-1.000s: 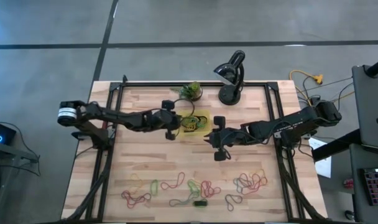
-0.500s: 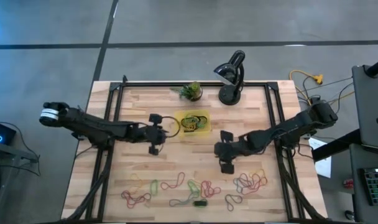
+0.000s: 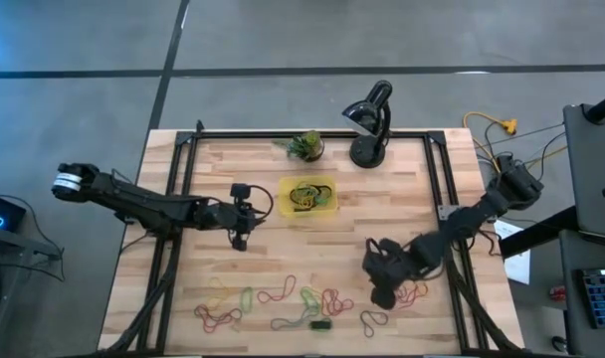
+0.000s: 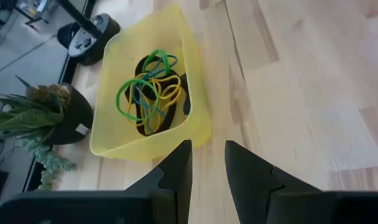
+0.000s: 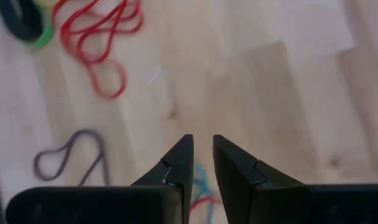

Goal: Pick and place rubber bands into bin
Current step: Put the blue rubber band in the yellow bin

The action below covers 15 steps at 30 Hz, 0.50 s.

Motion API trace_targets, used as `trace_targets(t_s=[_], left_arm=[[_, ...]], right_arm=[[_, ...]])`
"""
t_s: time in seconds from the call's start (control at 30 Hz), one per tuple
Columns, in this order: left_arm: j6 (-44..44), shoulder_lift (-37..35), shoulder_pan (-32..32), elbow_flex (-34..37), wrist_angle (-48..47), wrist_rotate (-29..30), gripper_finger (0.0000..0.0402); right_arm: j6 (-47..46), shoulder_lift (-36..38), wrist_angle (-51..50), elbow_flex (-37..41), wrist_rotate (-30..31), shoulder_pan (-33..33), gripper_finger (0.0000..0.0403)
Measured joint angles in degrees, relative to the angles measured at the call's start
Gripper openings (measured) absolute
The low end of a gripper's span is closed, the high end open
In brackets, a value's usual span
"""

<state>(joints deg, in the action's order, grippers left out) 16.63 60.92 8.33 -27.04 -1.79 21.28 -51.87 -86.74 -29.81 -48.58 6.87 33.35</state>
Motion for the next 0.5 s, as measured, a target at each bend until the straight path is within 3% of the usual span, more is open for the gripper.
trace_targets(t_s=[0.2, 0.5], left_arm=[[0.0, 0.2, 0.0, 0.1, -0.1, 0.0, 0.0080], [0.0, 0.5, 0.0, 0.1, -0.1, 0.0, 0.0080]], right_arm=[[-4.8, -1.6, 0.2, 0.0, 0.6, 3.5, 0.0057], [-3.8, -7.8, 0.2, 0.0, 0.3, 3.9, 0.0057]])
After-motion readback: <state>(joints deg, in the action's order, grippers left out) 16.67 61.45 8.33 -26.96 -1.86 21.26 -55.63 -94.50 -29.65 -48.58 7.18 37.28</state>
